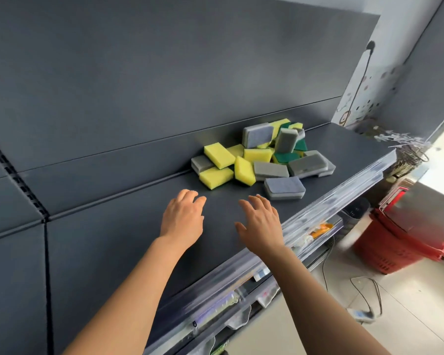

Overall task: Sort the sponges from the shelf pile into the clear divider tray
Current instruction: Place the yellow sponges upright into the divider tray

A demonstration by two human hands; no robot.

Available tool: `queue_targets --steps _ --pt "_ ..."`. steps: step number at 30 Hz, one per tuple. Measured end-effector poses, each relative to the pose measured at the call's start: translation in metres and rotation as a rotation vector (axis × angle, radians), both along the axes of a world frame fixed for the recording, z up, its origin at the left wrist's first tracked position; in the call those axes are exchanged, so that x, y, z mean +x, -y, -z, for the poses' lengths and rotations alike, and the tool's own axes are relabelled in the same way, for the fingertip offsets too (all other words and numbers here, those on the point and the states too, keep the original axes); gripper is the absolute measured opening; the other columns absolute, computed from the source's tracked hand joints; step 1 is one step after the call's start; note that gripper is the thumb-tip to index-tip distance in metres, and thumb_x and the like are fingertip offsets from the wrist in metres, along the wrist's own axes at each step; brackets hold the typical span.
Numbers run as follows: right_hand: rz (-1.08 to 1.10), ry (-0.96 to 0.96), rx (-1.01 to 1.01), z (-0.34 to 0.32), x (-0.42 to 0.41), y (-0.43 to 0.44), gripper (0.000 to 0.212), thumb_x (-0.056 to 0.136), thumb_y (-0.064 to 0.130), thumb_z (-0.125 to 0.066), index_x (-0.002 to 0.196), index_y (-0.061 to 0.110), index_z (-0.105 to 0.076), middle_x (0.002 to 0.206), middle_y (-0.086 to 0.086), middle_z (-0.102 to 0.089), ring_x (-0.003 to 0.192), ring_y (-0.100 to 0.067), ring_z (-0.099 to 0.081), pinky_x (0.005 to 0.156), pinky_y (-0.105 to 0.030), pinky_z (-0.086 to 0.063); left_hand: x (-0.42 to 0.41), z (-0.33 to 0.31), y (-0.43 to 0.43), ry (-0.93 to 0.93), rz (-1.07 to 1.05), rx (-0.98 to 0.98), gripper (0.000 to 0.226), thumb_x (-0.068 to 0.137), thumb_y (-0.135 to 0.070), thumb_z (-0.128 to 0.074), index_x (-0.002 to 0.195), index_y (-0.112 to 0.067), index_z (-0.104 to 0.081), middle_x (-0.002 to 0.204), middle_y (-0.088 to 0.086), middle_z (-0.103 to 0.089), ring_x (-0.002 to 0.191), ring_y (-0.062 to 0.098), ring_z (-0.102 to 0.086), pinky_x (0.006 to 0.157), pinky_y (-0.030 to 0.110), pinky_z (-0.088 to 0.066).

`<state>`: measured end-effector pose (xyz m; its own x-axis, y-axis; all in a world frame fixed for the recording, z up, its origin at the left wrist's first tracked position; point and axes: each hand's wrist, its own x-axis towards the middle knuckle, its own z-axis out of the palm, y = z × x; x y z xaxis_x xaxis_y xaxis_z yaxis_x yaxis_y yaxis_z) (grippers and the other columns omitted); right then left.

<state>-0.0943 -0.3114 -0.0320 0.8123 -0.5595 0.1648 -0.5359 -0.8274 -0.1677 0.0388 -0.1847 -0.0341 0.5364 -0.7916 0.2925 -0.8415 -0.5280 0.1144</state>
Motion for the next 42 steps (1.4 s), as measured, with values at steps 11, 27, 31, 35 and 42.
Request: queue_targets --steps 11,27,31,35,42 --pt "-0.050 -0.022 -0.006 -0.002 0.072 0.103 0.052 0.090 0.023 -0.051 0.139 0.020 -0.034 0.149 -0.004 -0.030 0.140 -0.023 -0.019 0.108 -0.035 -0.023 0.061 0.012 0.104 -0.152 -0.118 -0.005 0.045 0.091 -0.034 -0.053 0.131 -0.016 -0.044 0.133 0.005 -0.042 0.123 0.024 -0.038 0.094 0.034 -0.038" --pt "-0.535 -0.414 0.135 -0.024 0.111 0.122 0.065 0.083 0.000 -0.048 0.143 0.023 -0.033 0.123 -0.013 -0.032 0.102 -0.032 -0.050 0.083 -0.034 -0.045 0.052 0.010 0.092 -0.714 -0.484 -0.083 0.073 0.074 -0.042 -0.073 0.134 -0.018 -0.040 0.130 0.005 -0.048 0.121 0.023 -0.043 0.093 0.034 -0.040" --pt "-0.627 -0.501 0.015 -0.027 0.106 0.114 0.048 0.088 0.006 -0.050 0.133 0.020 -0.044 0.123 -0.013 -0.036 0.106 -0.032 -0.050 0.075 -0.034 -0.043 0.031 0.006 0.078 -0.815 -0.581 -0.009 0.059 0.071 -0.046 -0.073 0.120 -0.019 -0.052 0.121 0.003 -0.050 0.109 0.021 -0.049 0.085 0.033 -0.043" --pt "-0.753 -0.408 -0.158 -0.021 0.102 0.107 0.043 0.082 0.025 -0.063 0.123 0.022 -0.052 0.122 -0.007 -0.039 0.113 -0.026 -0.039 0.084 -0.031 -0.037 0.006 0.002 0.065 -0.798 -0.702 -0.100 0.054 0.074 -0.043 -0.073 0.117 -0.018 -0.050 0.115 0.001 -0.046 0.103 0.020 -0.051 0.078 0.031 -0.041" --pt "-0.822 -0.301 0.148 -0.020 0.089 0.099 0.043 0.078 0.037 -0.071 0.112 0.022 -0.050 0.111 0.001 -0.058 0.100 -0.020 -0.051 0.075 -0.029 -0.034 -0.031 0.011 0.027 -0.938 -0.817 -0.616 0.029 0.081 -0.022 -0.070 0.102 -0.017 -0.052 0.099 -0.001 -0.061 0.090 0.016 -0.059 0.074 0.034 -0.047"
